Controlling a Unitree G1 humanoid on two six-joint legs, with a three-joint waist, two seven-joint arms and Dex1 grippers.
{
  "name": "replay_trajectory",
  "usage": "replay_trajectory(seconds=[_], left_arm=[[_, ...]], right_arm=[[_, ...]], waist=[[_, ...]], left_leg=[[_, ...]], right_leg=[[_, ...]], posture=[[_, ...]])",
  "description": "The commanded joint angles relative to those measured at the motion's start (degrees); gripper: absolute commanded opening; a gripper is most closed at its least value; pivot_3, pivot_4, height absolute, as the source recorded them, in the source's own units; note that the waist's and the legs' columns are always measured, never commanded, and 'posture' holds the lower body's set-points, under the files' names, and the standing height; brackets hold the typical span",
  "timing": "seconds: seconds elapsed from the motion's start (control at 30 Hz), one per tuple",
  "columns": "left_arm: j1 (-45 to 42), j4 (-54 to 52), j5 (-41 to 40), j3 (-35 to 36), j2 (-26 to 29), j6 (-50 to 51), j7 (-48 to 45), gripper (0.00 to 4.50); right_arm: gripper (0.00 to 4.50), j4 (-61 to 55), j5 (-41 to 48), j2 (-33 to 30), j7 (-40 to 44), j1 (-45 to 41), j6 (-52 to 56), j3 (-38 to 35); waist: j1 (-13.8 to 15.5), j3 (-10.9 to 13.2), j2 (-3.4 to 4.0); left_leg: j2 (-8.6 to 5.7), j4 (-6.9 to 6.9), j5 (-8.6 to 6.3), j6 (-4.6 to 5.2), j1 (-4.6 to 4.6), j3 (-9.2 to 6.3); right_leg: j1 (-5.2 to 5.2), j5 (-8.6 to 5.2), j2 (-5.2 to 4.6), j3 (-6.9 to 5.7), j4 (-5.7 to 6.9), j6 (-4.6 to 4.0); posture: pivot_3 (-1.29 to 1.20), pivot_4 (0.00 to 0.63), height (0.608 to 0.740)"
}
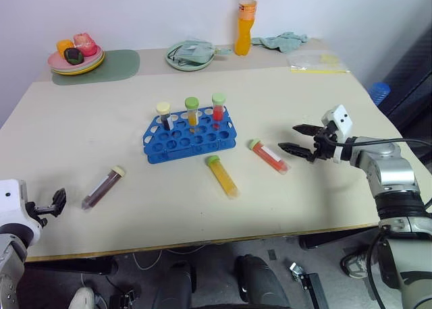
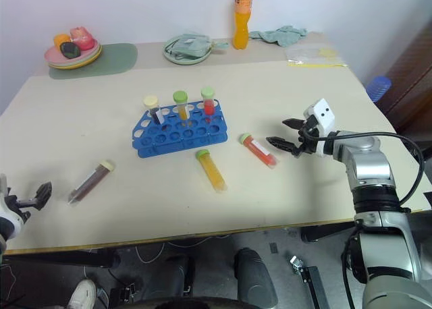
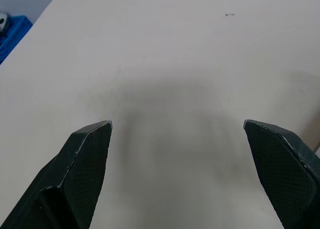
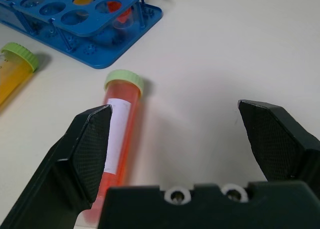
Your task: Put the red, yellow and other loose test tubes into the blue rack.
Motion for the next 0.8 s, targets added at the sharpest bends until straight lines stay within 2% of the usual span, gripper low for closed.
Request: replay_trajectory(seconds=[0.03,0.37,0.5,0.6,0.8], left_arm=[[0.4,-2.0,0.34,1.77,-0.18,-1.45,0.47,4.34],[0.3,-2.93,0.08,1.9,-0.22,-1.79,0.64,4.34],[-1.24,-4.22,-1.34,0.53,0.55,-3.04,-1.35,4.34],[-2.77,-6.29,-2.6,-3.32,1.74,-5.1,-5.02,4.34],[-4.5,-9.35,-2.88,-18.02,4.46,-9.43,-13.9,4.34]], right_arm=[[4.5,-0.57,0.1,-0.32,0.39,-1.34,-0.67,-0.44],[4.5,-0.13,-0.98,-0.39,0.21,-2.33,-0.45,0.2],[4.5,-3.71,-1.57,-1.19,-1.16,-1.01,1.84,0.39],[4.5,-8.7,-1.75,-2.36,-2.16,-0.51,6.12,0.81],[4.5,-20.92,0.44,-6.73,-1.61,-3.18,22.04,2.22]], waist=[[0.01,0.0,0.0],[-0.02,0.0,0.0],[0.1,0.0,0.0],[0.29,0.0,0.0],[0.45,0.01,0.03]], left_leg=[[0.0,0.0,0.0,0.0,0.0,0.0],[0.0,0.0,0.0,0.0,0.0,0.0],[0.0,0.01,0.0,0.0,0.0,0.0],[0.0,0.02,0.0,0.0,-0.01,-0.01],[-0.03,0.03,0.0,0.0,-0.03,0.01]], right_leg=[[0.0,0.0,0.0,0.0,0.0,0.0],[0.0,0.0,0.0,0.0,0.01,0.0],[0.0,0.0,0.0,0.0,0.01,0.0],[0.0,0.0,0.0,0.0,0.02,0.0],[0.0,0.0,-0.03,0.01,-0.01,0.0]], posture=[[0.0,0.15,0.74],[0.0,0.15,0.74],[0.0,0.15,0.74],[0.0,0.15,0.74],[0.0,0.15,0.74]])
